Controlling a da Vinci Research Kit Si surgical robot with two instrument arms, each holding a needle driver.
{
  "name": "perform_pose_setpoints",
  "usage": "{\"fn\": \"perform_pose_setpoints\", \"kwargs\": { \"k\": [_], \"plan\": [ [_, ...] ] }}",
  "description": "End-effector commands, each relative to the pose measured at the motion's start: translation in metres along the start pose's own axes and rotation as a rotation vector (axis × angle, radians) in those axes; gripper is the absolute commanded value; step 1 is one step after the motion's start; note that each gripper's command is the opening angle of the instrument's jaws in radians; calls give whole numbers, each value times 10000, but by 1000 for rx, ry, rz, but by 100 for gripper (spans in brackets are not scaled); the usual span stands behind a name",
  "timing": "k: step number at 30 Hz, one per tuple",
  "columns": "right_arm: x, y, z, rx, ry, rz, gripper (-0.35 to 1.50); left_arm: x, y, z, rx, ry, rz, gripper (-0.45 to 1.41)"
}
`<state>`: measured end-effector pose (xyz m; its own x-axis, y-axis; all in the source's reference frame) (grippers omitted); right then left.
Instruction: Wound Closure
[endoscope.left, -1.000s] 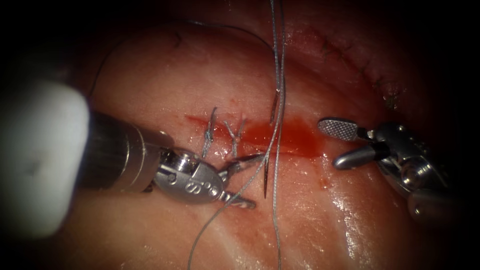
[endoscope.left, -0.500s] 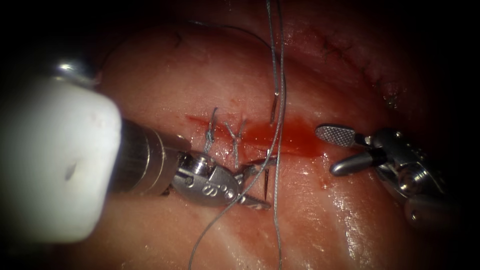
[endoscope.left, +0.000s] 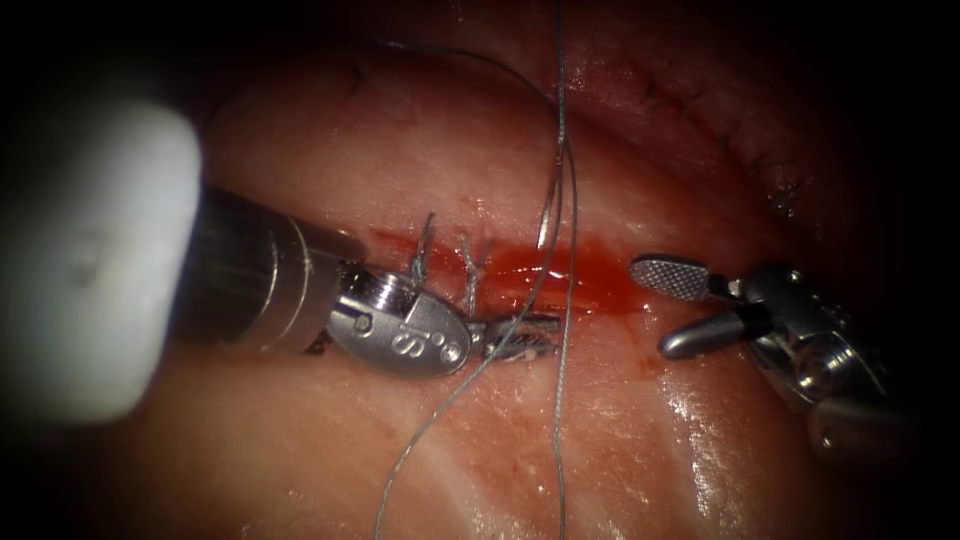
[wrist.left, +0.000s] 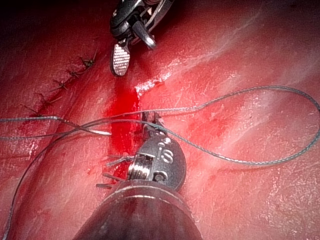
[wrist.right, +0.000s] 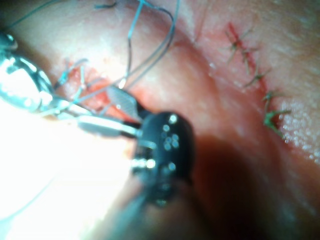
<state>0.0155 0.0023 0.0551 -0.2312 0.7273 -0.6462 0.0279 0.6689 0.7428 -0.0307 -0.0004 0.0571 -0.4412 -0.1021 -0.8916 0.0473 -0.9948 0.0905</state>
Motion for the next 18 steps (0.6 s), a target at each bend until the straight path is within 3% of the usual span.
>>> {"fn": "perform_pose_setpoints", "kwargs": {
  "k": [1,6,7,10,11,18],
  "plan": [
    [-12,2,6,2,0,7,134,8,4,0,-26,28,-34,-45],
    [-12,2,7,0,1,7,132,34,2,-17,-160,108,-189,-45],
    [-12,2,7,0,1,7,132,44,10,-24,-272,141,-329,-45],
    [-12,2,7,1,1,7,132,45,18,-31,-370,156,-415,-45],
    [-11,0,7,0,-5,8,132,42,22,-37,-434,137,-430,-45],
    [-5,-10,18,-12,-65,-33,132,23,25,-62,-531,-32,-475,-45]
  ]
}}
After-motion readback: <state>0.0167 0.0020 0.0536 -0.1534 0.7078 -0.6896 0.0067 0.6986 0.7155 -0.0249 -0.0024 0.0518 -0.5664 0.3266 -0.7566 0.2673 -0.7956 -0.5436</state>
